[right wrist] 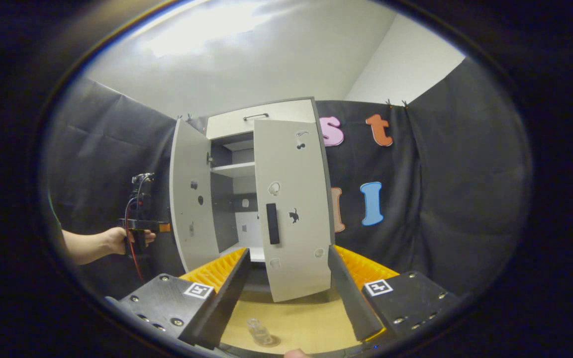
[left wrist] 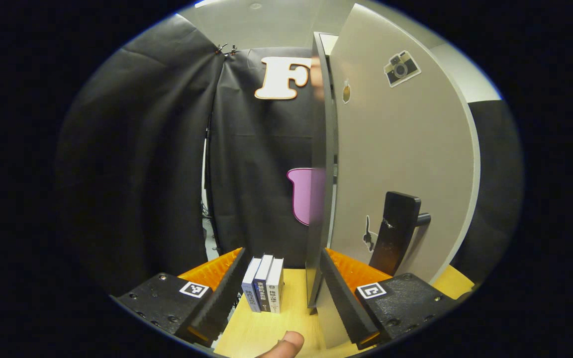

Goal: Grasp the bottle in the cabinet with the left hand and place it on the coaster, then close the right door with the right hand and the left door with the left hand.

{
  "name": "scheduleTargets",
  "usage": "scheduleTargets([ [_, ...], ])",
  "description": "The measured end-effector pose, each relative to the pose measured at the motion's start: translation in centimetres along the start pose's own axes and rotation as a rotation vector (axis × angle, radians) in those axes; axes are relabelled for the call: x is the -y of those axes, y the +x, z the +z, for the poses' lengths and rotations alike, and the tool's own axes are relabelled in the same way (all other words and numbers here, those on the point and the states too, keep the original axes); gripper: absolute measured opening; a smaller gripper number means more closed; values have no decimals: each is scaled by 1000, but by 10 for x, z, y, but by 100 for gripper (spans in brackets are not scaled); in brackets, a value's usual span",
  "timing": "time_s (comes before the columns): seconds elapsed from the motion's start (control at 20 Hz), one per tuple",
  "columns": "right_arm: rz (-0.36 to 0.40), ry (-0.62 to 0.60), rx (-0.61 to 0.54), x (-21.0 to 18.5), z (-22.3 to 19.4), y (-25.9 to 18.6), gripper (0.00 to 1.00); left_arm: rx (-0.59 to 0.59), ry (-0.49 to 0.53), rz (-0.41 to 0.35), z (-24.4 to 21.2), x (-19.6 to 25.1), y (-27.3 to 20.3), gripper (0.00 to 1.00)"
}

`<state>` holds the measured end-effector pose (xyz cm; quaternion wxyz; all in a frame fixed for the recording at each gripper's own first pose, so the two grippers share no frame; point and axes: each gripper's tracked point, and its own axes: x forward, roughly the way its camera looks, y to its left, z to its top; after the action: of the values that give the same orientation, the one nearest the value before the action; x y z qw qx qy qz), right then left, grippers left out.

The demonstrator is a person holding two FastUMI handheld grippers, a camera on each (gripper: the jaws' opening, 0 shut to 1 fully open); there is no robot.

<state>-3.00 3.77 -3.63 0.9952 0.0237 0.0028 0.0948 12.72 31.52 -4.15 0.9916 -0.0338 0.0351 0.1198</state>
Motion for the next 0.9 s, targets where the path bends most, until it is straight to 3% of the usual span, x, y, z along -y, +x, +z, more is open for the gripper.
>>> scheduleTargets([
  [0.5, -3, 6, -8, -6, -5, 15, 92, -11, -8, 41, -1, 13, -2, 93],
  [0.9, -8, 18, 2, -16, -6, 34, 94, -11, -4, -22, -1, 52, 2, 93],
])
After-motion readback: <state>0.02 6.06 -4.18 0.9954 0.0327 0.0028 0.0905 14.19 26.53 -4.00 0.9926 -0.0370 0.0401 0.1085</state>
